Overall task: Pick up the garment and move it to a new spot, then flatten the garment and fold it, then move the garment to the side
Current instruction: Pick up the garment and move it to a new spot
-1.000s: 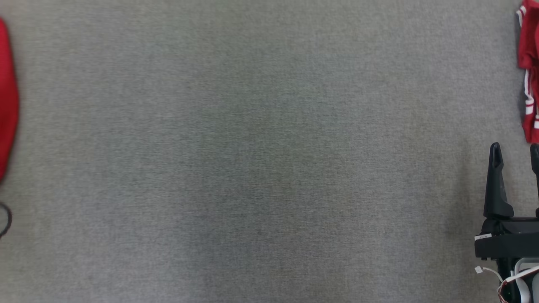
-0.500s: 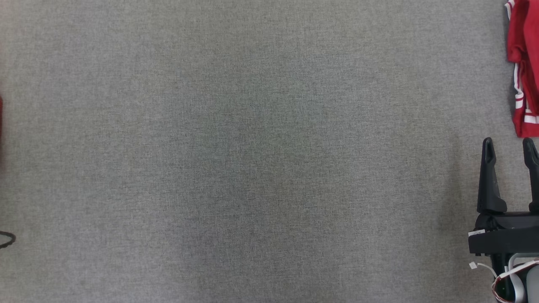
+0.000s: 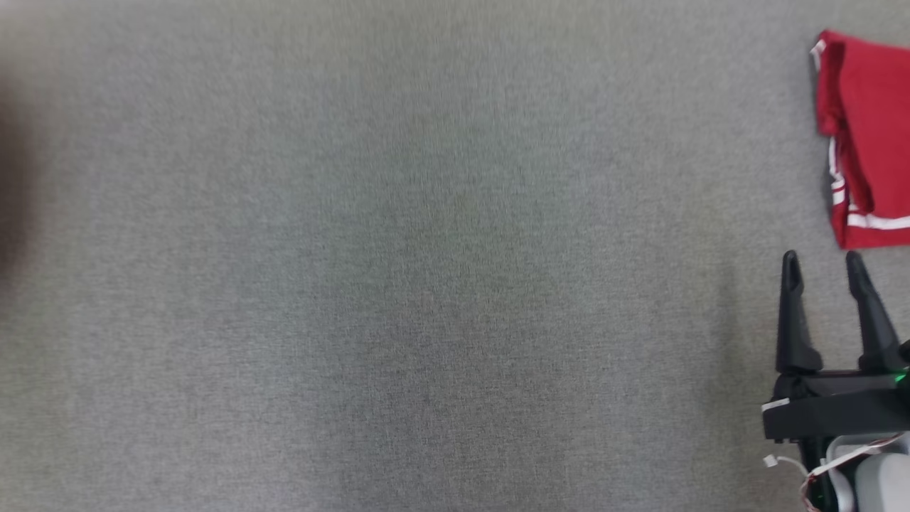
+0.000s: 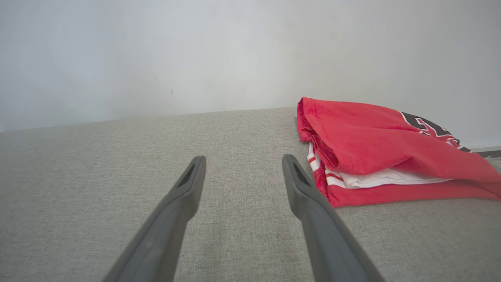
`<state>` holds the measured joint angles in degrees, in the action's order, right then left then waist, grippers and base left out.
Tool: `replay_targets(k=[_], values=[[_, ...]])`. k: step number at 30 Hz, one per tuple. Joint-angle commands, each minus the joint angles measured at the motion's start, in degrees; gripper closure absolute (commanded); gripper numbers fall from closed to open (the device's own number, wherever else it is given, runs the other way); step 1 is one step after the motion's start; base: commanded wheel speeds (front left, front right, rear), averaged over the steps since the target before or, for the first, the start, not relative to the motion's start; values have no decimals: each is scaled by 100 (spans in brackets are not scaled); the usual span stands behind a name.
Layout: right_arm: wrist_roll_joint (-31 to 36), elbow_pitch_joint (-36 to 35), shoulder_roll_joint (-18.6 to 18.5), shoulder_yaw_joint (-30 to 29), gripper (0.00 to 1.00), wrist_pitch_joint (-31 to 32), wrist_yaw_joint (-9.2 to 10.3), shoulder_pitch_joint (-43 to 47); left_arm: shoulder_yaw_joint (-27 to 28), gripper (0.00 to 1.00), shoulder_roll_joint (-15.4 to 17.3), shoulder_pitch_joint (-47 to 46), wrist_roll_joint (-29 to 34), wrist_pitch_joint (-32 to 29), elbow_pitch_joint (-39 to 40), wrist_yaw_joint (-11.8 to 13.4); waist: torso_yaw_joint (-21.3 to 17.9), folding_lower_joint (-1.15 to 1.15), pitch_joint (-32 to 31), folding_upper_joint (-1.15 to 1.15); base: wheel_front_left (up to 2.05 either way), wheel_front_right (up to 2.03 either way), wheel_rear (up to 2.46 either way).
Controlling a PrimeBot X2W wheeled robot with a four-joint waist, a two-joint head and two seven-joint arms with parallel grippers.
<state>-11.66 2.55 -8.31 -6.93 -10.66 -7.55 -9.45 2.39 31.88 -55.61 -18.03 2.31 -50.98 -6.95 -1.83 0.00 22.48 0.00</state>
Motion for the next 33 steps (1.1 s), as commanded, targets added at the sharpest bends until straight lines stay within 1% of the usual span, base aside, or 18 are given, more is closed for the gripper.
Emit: replay_targets(k=[1,2,5,6,8,12,18,21,25,29,33], values=[[-60,94,67,41,0,-74,15,-10,-90,100,-2,-269,74,282,147,11,10,0,-312,0,0,0,0],[-67,139,90,58,0,-101,15,-12,-166,100,-11,-370,144,371,217,7,-3,0,-373,0,0,0,0],[-110,295,157,132,0,-169,15,-16,-410,100,-178,-721,240,488,517,-12,-94,0,-582,0,0,0,0],[-110,295,157,132,0,-169,15,-16,-410,100,-178,-721,240,488,517,-12,-94,0,-582,0,0,0,0],[-125,391,208,164,0,-216,15,8,-617,100,-299,-910,303,443,788,-27,-192,0,-711,0,0,0,0],[-186,596,320,225,0,-311,15,56,-1056,100,-620,-1247,350,237,1453,-50,-501,0,-910,0,0,0,0],[-298,860,445,363,0,-406,15,-21,-1771,100,-1134,-1486,296,-184,2484,-45,-1148,0,-945,0,0,0,0],[-335,959,485,406,0,-436,15,-18,-2035,100,-1402,-1325,215,-304,2760,-47,-1411,0,-942,0,0,0,0],[-357,1064,510,401,0,-449,15,-23,-2328,100,-1746,-983,119,-295,2846,-41,-1638,0,-948,0,0,0,0],[-350,1030,518,424,0,-454,15,-50,-2532,100,-2031,-465,13,-176,2768,-12,-1756,0,-956,0,0,0,0],[-340,996,530,403,0,-455,15,-33,-2740,100,-2282,253,-62,39,2618,71,-1768,0,-948,0,0,0,0]])
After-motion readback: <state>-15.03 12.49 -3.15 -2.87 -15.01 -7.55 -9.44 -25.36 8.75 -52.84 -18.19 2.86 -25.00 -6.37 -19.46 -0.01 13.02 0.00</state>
